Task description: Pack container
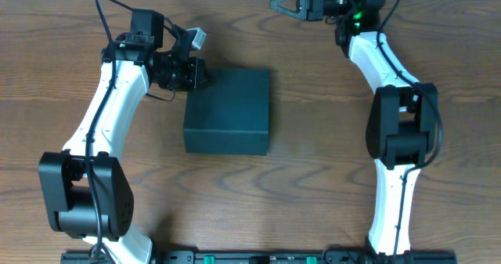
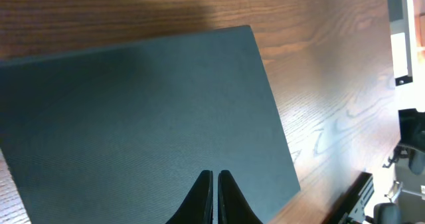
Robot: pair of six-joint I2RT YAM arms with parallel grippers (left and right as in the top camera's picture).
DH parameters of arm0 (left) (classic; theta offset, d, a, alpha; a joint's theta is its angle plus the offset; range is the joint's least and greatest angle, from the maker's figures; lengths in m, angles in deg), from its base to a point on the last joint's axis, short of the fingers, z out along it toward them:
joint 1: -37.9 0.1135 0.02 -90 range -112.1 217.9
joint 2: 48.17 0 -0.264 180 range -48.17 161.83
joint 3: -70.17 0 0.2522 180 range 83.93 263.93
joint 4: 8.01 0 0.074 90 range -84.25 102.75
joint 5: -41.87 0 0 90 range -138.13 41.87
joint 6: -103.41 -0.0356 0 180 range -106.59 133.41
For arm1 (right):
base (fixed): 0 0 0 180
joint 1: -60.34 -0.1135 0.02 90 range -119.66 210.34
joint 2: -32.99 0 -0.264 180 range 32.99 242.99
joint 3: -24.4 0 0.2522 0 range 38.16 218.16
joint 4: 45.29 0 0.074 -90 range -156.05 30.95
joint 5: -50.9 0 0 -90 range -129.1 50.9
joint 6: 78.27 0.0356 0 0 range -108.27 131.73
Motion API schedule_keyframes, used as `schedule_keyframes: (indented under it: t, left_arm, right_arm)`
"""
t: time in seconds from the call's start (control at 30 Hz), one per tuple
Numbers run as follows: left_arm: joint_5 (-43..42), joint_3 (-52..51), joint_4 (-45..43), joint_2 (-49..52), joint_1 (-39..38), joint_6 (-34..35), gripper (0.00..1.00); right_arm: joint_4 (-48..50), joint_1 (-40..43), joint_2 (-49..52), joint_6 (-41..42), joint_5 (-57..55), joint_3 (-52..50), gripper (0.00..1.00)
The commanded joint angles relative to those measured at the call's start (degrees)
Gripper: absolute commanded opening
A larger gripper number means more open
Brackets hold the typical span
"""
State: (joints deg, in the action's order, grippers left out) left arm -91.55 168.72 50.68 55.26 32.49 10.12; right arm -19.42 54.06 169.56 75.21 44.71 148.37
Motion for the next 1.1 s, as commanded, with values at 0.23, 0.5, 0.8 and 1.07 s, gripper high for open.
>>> schedule_keyframes:
  t: [0.23, 0.5, 0.8, 1.07]
  left_arm:
    - [3.15, 0.20, 0.22, -0.59, -0.15, 1.49, 0.06]
    - [8.68, 0.15, 0.15, -0.59, -3.67, -0.15, 0.06]
    - [7.82, 0.15, -0.11, -0.59, -3.93, -3.21, 0.06]
    - [7.82, 0.15, 1.18, -0.28, -4.39, -8.17, 0.06]
  right_arm:
    - [-12.35, 1.44, -2.10, -21.77, -22.53, 1.92, 0.02]
    - [-24.74, 4.72, -11.58, -23.67, -10.10, 2.49, 0.02]
    - [-75.32, 10.27, -35.85, -55.12, -41.88, 1.70, 0.02]
    - [-77.42, 3.04, -58.01, -61.44, -59.06, -11.65, 0.02]
